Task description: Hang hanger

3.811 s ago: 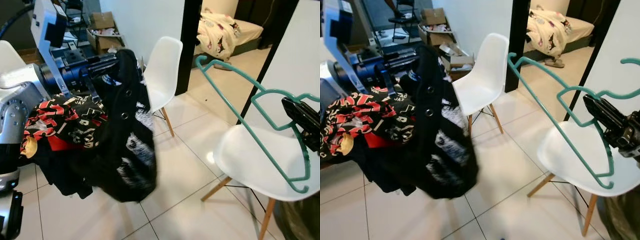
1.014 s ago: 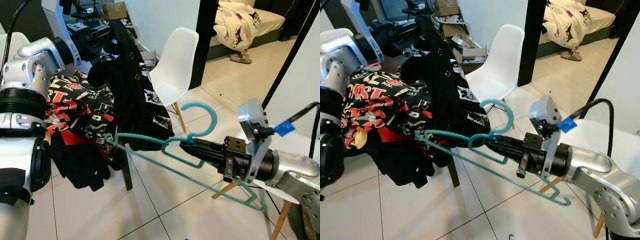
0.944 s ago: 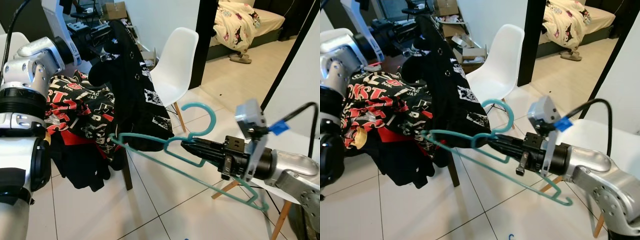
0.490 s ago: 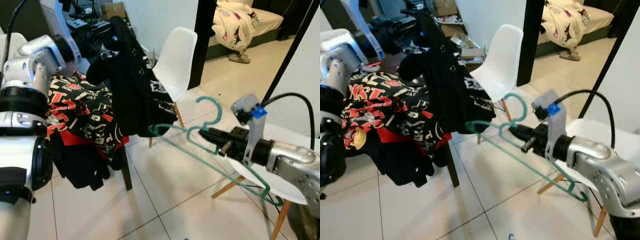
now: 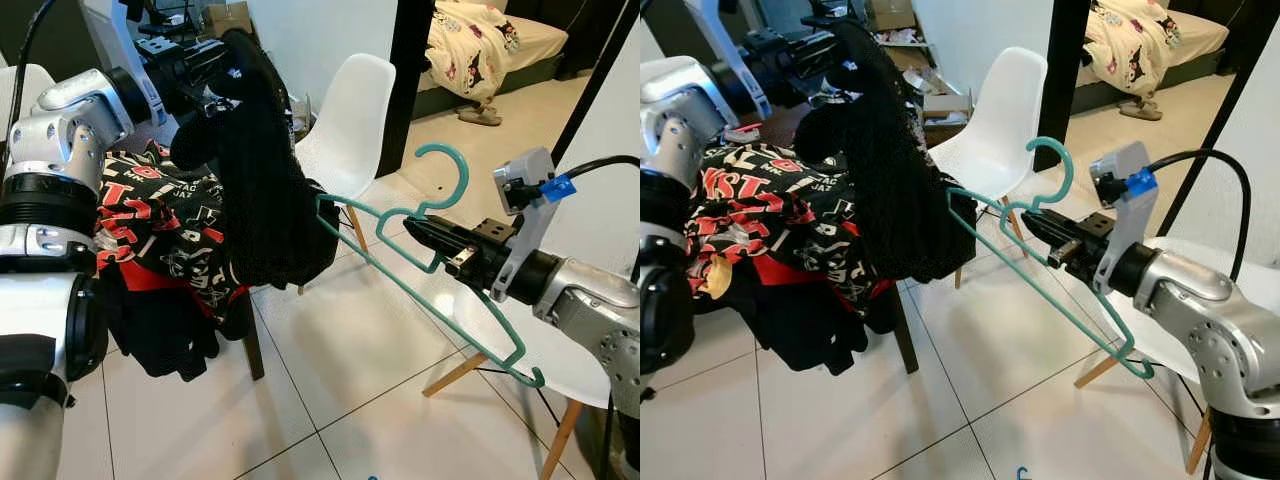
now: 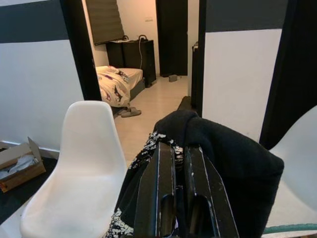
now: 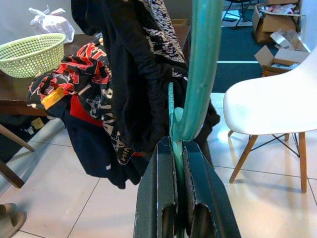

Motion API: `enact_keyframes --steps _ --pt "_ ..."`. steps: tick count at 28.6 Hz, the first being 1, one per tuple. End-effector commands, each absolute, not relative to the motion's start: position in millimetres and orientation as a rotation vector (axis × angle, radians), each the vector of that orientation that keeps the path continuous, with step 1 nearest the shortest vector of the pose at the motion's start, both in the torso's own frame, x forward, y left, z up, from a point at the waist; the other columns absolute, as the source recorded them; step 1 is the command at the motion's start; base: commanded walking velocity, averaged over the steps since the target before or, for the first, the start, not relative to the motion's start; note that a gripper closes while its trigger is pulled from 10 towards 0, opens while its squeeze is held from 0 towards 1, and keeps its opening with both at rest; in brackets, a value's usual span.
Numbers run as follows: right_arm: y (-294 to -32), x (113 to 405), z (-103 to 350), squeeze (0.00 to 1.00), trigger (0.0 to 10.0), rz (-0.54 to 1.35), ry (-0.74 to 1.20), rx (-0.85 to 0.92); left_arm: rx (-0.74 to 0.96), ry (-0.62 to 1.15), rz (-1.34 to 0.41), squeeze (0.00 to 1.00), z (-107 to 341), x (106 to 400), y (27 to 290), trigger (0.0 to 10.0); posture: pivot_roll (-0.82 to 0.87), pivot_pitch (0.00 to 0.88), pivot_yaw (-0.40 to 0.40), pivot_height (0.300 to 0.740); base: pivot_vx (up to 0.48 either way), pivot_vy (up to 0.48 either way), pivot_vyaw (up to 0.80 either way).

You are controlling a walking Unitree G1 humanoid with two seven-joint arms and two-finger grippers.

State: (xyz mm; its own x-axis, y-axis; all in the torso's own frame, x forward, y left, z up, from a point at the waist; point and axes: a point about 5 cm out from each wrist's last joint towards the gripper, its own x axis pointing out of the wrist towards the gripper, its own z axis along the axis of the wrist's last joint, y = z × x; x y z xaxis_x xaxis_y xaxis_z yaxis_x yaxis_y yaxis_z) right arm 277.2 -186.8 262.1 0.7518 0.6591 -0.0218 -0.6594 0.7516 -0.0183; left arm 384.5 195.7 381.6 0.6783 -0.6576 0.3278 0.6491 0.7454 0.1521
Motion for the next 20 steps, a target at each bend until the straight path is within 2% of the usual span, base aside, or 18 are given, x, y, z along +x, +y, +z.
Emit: enact_keyframes --steps 1,7,12,20 --pt "-184.5 274.6 266.6 0.0 10.0 0.745 -0.013 -0.031 0.015 -0.399 -0.745 0.0 383.0 382.3 195.4 10.0 -0.03 0.089 0.043 0.74 0.0 0.0 0.0" --pt "-191.5 266.9 254.3 0.0 10.0 0.792 0.086 -0.109 0.013 -0.396 -0.734 0.0 380.8 383.1 196.8 10.0 -0.03 0.082 0.041 0.74 0.0 0.0 0.0" --pt "-189.4 241.8 246.9 0.0 10.0 0.964 0.156 -0.15 0.016 -0.395 -0.732 0.0 380.3 383.0 197.0 10.0 -0.04 0.081 0.042 0.74 0.0 0.0 0.0" --pt "-191.9 241.4 247.9 0.0 10.0 0.964 0.145 -0.14 0.011 -0.397 -0.74 0.0 380.4 382.9 194.2 10.0 -0.04 0.082 0.047 0.74 0.0 0.0 0.0"
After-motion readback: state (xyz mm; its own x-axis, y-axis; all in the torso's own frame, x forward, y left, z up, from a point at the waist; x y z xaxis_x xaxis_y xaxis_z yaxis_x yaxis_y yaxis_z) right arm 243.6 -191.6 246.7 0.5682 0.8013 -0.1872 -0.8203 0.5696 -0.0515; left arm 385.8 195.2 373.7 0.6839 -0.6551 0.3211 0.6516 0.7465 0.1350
